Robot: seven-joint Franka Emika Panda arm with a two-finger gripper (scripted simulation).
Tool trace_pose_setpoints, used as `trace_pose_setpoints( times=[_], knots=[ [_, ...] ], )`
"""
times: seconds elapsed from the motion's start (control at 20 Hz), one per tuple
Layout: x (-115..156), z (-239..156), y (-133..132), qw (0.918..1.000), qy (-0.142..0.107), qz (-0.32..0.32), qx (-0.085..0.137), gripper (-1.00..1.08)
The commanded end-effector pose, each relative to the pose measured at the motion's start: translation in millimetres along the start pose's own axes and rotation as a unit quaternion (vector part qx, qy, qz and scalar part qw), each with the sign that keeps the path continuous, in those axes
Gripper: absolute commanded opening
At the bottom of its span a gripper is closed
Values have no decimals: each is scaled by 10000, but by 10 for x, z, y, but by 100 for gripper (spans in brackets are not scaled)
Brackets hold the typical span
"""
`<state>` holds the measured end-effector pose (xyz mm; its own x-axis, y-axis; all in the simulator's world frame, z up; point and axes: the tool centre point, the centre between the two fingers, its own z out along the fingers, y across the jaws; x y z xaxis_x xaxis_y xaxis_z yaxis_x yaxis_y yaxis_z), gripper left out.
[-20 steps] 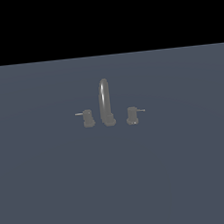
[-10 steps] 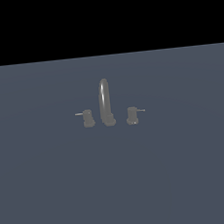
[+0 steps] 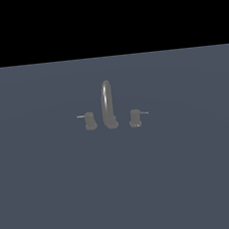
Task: Turn on the faucet by rotating a designated handle.
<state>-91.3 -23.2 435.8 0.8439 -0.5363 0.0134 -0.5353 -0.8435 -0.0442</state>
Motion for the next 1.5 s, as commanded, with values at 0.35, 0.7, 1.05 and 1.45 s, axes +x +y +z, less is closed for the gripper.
trace_pose_setpoints(
  times=[0.35,0.7,1.05,1.45],
  knots=[
    [700,641,-158,9915,20,1298,-89,-100],
    [1153,1220,-219,9748,36,2224,-140,-100],
    [1535,1880,-232,9498,50,3123,-178,-100],
    [1865,2717,-186,9114,59,4110,-207,-100]
  ],
)
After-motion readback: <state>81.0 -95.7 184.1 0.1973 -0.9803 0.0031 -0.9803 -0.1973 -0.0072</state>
